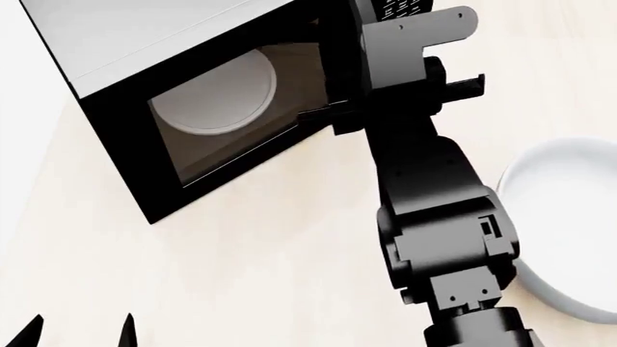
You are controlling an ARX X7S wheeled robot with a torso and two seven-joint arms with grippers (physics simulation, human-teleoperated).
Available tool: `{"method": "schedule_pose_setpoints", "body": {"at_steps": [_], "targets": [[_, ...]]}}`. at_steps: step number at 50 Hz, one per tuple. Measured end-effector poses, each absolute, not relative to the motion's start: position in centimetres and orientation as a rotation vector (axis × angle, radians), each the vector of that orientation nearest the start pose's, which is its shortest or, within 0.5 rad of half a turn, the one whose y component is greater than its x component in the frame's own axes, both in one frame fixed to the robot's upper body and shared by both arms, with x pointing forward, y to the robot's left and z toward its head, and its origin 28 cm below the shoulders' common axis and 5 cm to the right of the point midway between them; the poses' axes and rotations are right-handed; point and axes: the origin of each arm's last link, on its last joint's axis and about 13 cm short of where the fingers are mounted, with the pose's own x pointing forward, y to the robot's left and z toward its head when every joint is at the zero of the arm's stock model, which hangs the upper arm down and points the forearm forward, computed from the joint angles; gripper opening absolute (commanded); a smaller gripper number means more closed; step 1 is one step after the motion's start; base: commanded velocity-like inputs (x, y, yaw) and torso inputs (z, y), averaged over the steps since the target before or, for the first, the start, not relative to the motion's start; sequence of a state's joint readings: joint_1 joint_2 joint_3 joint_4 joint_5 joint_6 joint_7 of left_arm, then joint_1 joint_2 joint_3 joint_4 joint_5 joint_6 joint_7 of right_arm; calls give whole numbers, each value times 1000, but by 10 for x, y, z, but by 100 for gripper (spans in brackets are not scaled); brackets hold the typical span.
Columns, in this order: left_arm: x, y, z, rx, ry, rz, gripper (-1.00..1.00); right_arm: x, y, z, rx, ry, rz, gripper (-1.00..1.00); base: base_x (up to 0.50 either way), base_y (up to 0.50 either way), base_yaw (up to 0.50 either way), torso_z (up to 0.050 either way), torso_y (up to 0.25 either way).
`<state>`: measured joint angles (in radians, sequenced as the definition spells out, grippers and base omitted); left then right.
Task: Open the microwave.
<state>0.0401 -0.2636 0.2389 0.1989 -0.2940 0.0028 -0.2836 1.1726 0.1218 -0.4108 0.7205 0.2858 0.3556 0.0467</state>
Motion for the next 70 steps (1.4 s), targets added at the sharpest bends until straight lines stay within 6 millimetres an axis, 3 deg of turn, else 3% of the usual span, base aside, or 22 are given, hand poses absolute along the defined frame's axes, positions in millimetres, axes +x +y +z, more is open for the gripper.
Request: {"method": "schedule_pose_setpoints", "body": {"at_steps": [25, 70], "targets": [[196, 208, 41, -70, -78, -3, 100, 399, -96, 207, -138, -49, 120, -100, 0, 0, 0, 0, 0], [197, 208, 40, -58, -77, 5, 100, 314, -106, 187, -147, -32, 73, -100, 0, 0, 0, 0, 2]]}}
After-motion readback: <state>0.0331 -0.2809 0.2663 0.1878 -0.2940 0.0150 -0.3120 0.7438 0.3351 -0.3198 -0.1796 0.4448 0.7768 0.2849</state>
